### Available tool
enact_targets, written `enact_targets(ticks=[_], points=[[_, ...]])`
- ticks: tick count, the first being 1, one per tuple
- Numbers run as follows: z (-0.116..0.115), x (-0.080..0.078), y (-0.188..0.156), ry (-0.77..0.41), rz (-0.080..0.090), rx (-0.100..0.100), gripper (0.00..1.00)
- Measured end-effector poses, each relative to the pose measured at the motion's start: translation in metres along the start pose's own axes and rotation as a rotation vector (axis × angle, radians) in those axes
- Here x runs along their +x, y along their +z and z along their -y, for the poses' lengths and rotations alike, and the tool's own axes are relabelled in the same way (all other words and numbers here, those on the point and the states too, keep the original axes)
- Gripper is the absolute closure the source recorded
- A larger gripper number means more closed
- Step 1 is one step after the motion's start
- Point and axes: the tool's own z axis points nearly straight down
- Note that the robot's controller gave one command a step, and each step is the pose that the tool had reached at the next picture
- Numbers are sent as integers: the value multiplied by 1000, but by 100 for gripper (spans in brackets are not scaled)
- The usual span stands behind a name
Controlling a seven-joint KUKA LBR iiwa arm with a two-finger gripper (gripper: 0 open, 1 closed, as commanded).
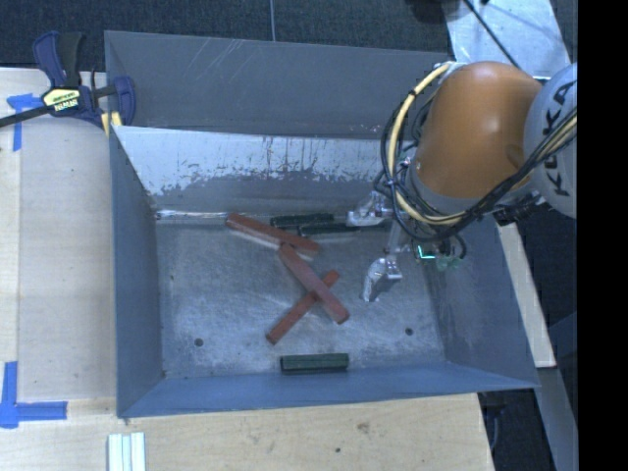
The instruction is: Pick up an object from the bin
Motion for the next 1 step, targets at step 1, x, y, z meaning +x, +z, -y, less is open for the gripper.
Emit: enact_targets(ticks=[1], points=[[0,-2,-4,0,8,0,0]])
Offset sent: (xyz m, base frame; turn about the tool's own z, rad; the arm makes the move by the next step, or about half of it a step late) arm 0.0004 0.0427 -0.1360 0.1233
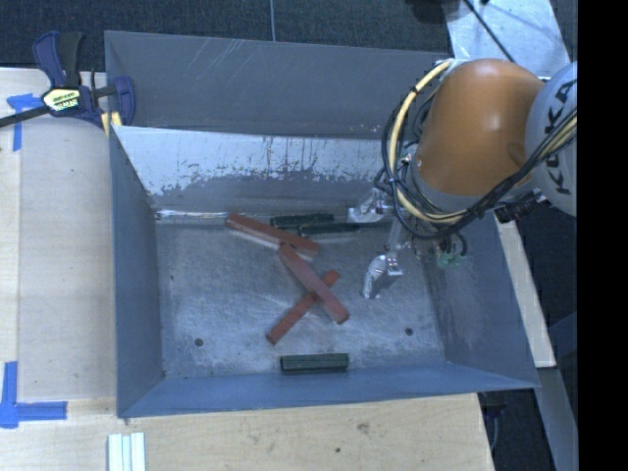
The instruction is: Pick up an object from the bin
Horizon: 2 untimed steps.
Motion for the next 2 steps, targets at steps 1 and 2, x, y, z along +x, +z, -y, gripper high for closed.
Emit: enact_targets(ticks=[1,2], points=[[-22,-1,70,65,5,-1,0],[-29,-1,112,59,-6,0,0]])
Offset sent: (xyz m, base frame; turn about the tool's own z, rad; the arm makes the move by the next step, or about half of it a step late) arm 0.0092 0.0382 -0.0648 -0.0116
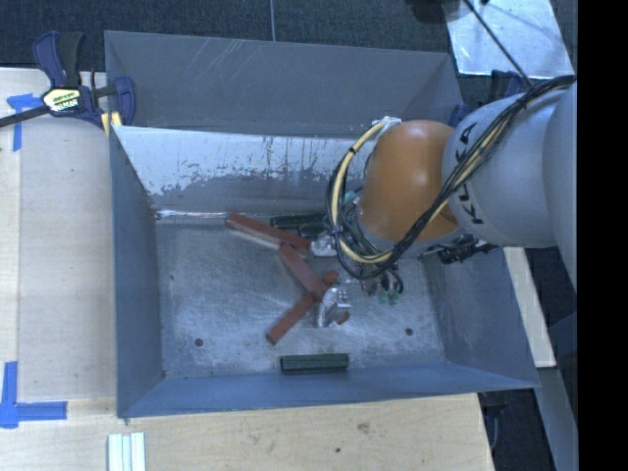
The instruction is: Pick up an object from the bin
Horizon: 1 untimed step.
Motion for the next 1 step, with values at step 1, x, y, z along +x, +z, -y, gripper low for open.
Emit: enact_targets(ticks=[1], points=[[-2,-1,-40,-32,6,0,0]])
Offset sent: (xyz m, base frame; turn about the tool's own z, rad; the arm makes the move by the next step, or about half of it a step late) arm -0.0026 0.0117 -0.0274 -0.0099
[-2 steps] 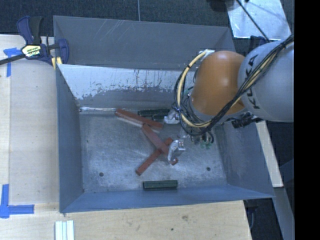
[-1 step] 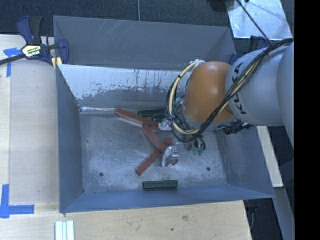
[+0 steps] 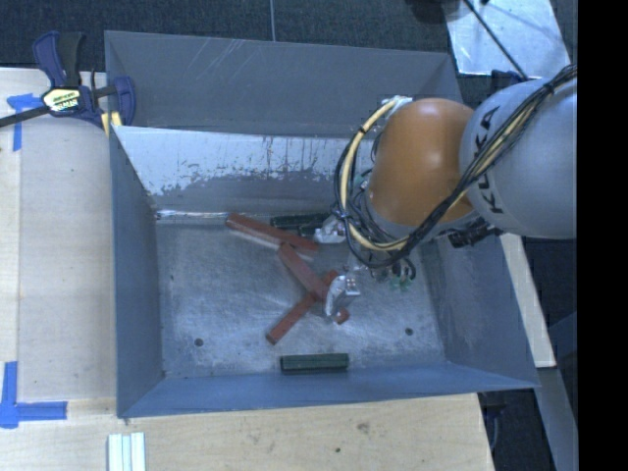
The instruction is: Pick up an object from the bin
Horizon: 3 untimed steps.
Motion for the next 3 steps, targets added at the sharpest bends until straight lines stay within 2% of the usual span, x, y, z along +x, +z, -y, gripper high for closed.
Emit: enact_targets(ticks=[1,2,3], points=[[-7,1,53,16,3,-1,0],[3,-16,59,61,27,-9,100],[4,-16,59,63,26,-9,100]])
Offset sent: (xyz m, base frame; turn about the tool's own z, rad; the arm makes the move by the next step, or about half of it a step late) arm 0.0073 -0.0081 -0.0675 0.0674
